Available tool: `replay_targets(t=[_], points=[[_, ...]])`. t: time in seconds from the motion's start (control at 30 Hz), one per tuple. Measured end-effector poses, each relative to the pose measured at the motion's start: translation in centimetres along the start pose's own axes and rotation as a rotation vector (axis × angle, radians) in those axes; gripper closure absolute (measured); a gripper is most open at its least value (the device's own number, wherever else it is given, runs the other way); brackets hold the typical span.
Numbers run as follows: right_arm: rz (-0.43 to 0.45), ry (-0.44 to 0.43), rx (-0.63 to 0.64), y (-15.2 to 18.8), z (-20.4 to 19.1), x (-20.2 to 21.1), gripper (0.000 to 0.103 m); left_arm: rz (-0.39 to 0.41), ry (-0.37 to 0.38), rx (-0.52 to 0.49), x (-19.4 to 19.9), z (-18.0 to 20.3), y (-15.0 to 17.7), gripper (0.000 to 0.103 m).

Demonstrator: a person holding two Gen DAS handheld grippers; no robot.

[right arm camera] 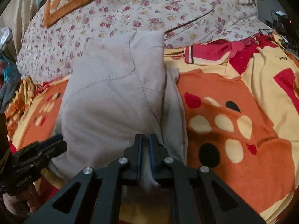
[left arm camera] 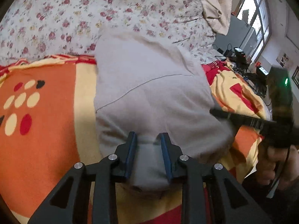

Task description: Fold large clothes

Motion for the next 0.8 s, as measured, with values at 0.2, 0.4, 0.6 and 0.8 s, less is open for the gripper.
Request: replay_targets(t=[0.2,0.4,0.6,0.8], points=[[0.215,0.039,0.023,-10.6,-3.6,0.0,0.085,0.000,0.043,0.034,0.3,0.3,-0.5,0.088],[0.067,0.041,0.079,-12.4,-5.6,-11.0,0.082,-0.018,0.052,0.022,0.5,0.8,-0.6,0.088],[-0.043,0.098,0.087,-8.2,-1.5,-15.4,0.081,0.144,0.044,0.089,2.1,0.0,-8.2,0.088],[-0.056,0.108,0.057,-7.6,-0.4,-14.8,0.066,0.106,-0.071,0.246,-7.8,-3.8,-16.4,0.082]])
Point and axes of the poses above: each gripper's, at about its wrist camera, not at the fingertips, and x roughly against the way its jaws point, z to its right, y to its underside, the point moved 10 cm from there along -x, roughly the way its jaws point, and after that the axes turned 8 degrees about z, right-handed, at the moved point
